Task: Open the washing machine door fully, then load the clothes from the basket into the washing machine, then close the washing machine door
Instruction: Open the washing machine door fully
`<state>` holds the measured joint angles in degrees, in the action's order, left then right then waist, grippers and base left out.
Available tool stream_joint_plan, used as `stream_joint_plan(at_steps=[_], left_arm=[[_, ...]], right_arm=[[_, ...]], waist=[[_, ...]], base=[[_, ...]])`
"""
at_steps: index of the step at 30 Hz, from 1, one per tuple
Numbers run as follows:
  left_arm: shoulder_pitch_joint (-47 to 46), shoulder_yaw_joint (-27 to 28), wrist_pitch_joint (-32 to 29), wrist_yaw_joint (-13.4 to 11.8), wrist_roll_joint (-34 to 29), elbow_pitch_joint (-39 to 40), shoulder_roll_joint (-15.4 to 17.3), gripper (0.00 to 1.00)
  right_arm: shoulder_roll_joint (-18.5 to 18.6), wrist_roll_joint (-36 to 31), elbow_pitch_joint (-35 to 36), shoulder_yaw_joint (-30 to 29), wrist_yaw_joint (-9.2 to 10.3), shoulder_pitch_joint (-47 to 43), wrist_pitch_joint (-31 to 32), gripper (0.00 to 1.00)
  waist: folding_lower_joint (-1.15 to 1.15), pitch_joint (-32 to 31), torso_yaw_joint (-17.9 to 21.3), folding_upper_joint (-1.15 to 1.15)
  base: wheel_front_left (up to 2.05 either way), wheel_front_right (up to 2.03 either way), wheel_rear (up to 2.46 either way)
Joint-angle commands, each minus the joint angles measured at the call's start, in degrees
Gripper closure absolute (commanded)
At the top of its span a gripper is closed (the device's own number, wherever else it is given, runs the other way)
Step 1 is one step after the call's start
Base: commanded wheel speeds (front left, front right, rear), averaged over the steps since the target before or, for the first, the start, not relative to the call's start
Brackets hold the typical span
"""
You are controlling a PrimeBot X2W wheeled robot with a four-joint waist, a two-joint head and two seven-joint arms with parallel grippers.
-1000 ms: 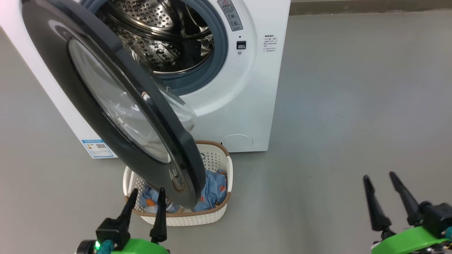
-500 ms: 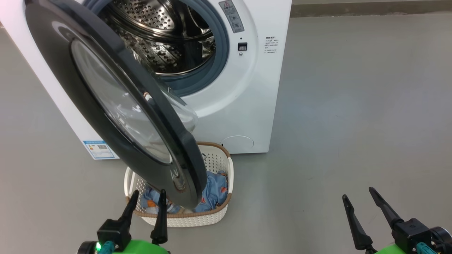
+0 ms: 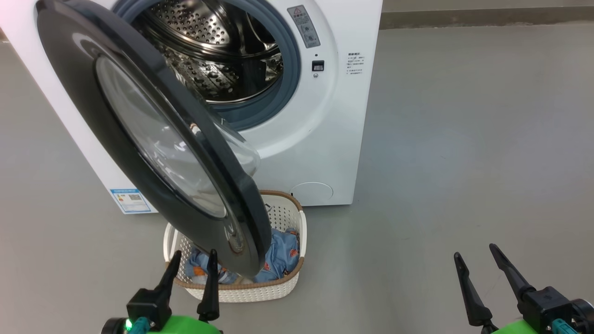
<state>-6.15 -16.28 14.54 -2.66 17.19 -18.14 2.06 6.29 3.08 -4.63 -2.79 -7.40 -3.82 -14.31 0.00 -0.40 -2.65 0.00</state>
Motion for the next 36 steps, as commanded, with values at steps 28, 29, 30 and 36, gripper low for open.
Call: stream_joint_plan(at_steps=[28, 29, 30, 36], left_arm=[[-4.25, 8.78, 0.40, 0.93, 2.28, 3.91, 3.75, 1.00], [-4.66, 9.36, 0.23, 0.71, 2.38, 4.42, 4.35, 1.00], [-5.10, 9.93, 0.00, 0.36, 2.40, 5.03, 4.93, 1.00], [-8.80, 11.97, -2.32, -2.64, 1.17, 11.83, 7.34, 1.00]], right_arm=[[-0.33, 0.46, 0.74, 0.91, -0.09, 0.07, -0.69, 0.00], [-0.37, 0.48, 0.71, 0.88, -0.09, 0.09, -0.69, 0.00], [-0.43, 0.52, 0.69, 0.85, -0.09, 0.11, -0.69, 0.00], [-0.67, 0.64, 0.72, 0.57, -0.09, 0.14, -0.69, 0.00]], waist=[[0.00, 0.05, 0.35, 0.00], [0.00, 0.08, 0.38, 0.00], [0.00, 0.13, 0.42, 0.00], [0.00, 0.79, 0.38, 0.00]], base=[[0.00, 0.00, 0.00], [0.00, 0.00, 0.00], [0.00, 0.00, 0.00], [0.00, 0.00, 0.00]])
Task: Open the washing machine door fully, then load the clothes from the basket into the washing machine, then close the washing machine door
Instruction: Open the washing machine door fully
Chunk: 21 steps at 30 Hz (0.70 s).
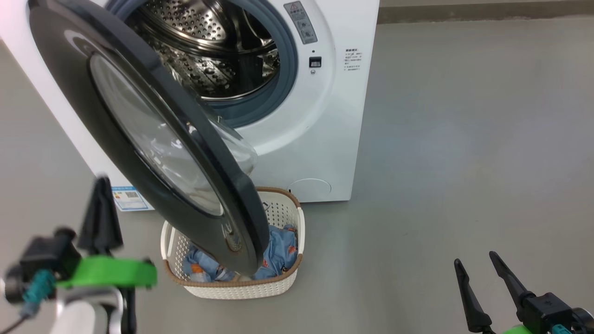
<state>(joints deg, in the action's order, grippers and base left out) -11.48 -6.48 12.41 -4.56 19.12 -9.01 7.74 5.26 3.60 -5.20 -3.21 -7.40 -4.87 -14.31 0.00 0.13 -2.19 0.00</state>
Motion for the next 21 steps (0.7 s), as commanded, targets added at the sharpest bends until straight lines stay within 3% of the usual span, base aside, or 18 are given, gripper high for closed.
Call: stream_joint_plan(at_steps=[1, 6, 10, 16, 21], left_arm=[[-4.46, 2.27, -0.42, -1.32, -1.30, 4.31, 1.92, 1.00], [-9.74, 0.28, -2.18, -2.95, -4.09, 12.49, 1.75, 1.00], [-13.43, -6.45, -5.22, -2.09, -6.11, 17.72, -0.91, 1.00], [-14.70, -17.65, -9.38, 0.25, -5.56, 18.07, -3.79, 1.00], [-14.75, -24.91, -10.57, 0.60, -3.36, 14.97, -4.62, 1.00]], right_arm=[[0.33, 0.11, 1.33, 0.95, -0.09, 1.23, -0.69, 0.00], [0.23, -0.15, 1.69, 0.89, -0.09, 1.52, -0.69, 0.00], [0.23, -0.24, 1.91, 1.14, -0.09, 1.93, -0.69, 0.00], [-0.26, -0.34, 1.97, 2.30, -0.09, 2.47, -0.69, 0.00], [-0.37, 0.01, 1.66, 3.78, -0.09, 3.27, -0.69, 0.00]], waist=[[0.00, 0.39, -0.13, 0.00], [0.00, 1.13, -0.26, 0.00], [0.00, 1.49, -0.16, 0.00], [0.00, 1.74, 0.07, 0.00], [0.00, 2.36, 0.16, 0.00]], base=[[0.00, 0.00, 0.00], [0.00, 0.00, 0.00], [0.00, 0.00, 0.00], [0.00, 0.00, 0.00], [0.00, 0.00, 0.00]])
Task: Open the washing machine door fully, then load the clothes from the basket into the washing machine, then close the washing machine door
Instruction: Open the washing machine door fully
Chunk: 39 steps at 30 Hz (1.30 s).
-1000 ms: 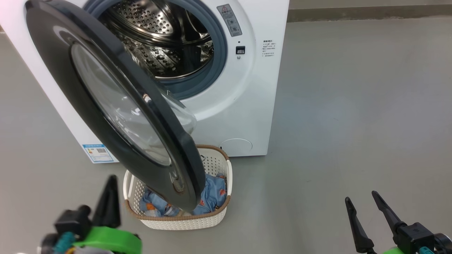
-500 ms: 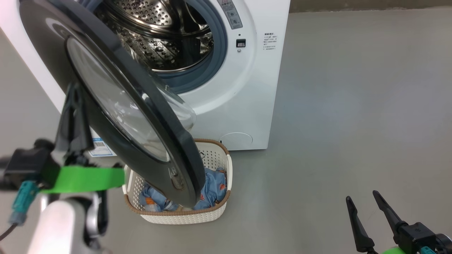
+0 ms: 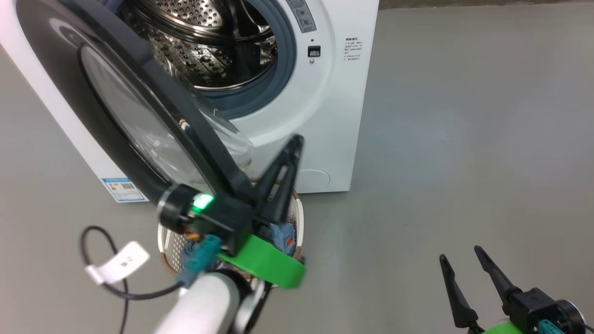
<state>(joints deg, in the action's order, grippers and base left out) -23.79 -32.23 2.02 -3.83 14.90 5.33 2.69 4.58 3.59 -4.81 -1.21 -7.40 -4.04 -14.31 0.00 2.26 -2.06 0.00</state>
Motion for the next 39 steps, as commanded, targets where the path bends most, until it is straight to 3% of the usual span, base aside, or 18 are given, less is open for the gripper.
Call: stream_joint_plan(at_steps=[1, 6, 12, 22, 39], left_arm=[[-2.43, -0.27, -0.22, -0.34, 1.33, -0.14, 0.37, 1.00], [-2.47, -3.86, -0.21, -1.51, 3.13, -3.71, 0.24, 1.00], [-2.81, -6.17, 0.47, -4.70, 5.36, -9.75, 0.21, 1.00], [-1.69, -5.44, 2.33, -8.31, 7.06, -16.58, 0.20, 1.00], [1.47, -2.82, 4.44, -10.97, 9.43, -19.23, 1.42, 1.00]], right_arm=[[0.29, 0.02, 1.27, 1.99, -0.09, 2.58, -0.69, 0.00], [0.12, 0.08, 1.30, 2.71, -0.09, 2.93, -0.69, 0.00], [-0.07, 0.21, 1.10, 3.31, -0.09, 3.32, -0.69, 0.00], [-0.01, 0.70, 0.65, 3.63, -0.09, 3.21, -0.69, 0.00], [-0.15, 0.91, 0.75, 3.88, -0.09, 2.79, -0.69, 0.00]], waist=[[0.00, 0.36, 0.00, 0.00], [0.00, 0.70, -0.14, 0.00], [0.00, 0.64, -0.21, 0.00], [0.00, 0.09, -0.52, 0.00], [0.00, 0.00, -1.36, 0.00]], base=[[0.00, 0.00, 0.00], [0.00, 0.00, 0.00], [0.00, 0.00, 0.00], [0.00, 0.00, 0.00], [0.00, 0.00, 0.00]])
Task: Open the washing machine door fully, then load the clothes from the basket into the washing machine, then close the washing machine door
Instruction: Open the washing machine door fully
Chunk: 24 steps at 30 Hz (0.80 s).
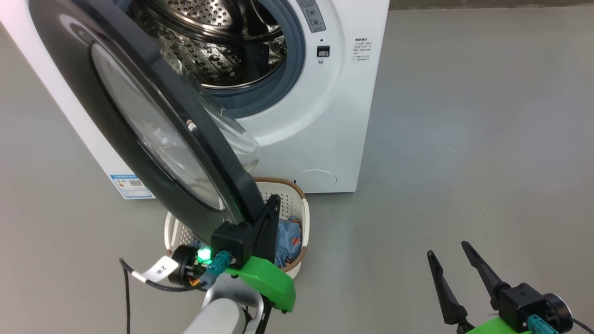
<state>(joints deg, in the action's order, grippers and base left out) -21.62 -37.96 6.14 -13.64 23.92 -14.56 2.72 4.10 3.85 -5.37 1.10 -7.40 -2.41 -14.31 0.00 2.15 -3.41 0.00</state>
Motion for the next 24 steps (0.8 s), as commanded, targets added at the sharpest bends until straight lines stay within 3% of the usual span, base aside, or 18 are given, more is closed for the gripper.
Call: stream_joint_plan(at_steps=[1, 7, 16, 24], left_arm=[[-0.57, 3.03, 0.34, -1.30, 0.49, 0.66, 1.51, 1.00], [1.05, 3.65, 0.46, -2.30, 1.01, 1.23, 2.38, 1.00], [2.42, 3.06, -0.10, -1.73, 1.21, 2.85, 4.13, 1.00], [3.99, 4.15, 0.05, -3.77, 1.39, 4.55, 5.25, 1.00]], right_arm=[[0.35, 0.69, 1.31, 1.60, -0.09, 1.25, -0.69, 0.00], [0.34, 0.96, 1.38, 1.66, -0.09, 1.68, -0.69, 0.00], [0.18, 1.13, 1.64, 1.24, -0.09, 1.96, -0.69, 0.00], [0.08, 1.18, 1.66, 1.00, -0.09, 2.04, -0.69, 0.00]], waist=[[0.00, 0.21, 0.01, 0.00], [0.00, 0.78, 0.21, 0.00], [0.00, 1.56, 0.05, 0.00], [0.00, 1.87, -0.66, 0.00]], base=[[0.00, 0.00, 0.00], [0.00, 0.00, 0.00], [0.00, 0.00, 0.00], [0.00, 0.00, 0.00]])
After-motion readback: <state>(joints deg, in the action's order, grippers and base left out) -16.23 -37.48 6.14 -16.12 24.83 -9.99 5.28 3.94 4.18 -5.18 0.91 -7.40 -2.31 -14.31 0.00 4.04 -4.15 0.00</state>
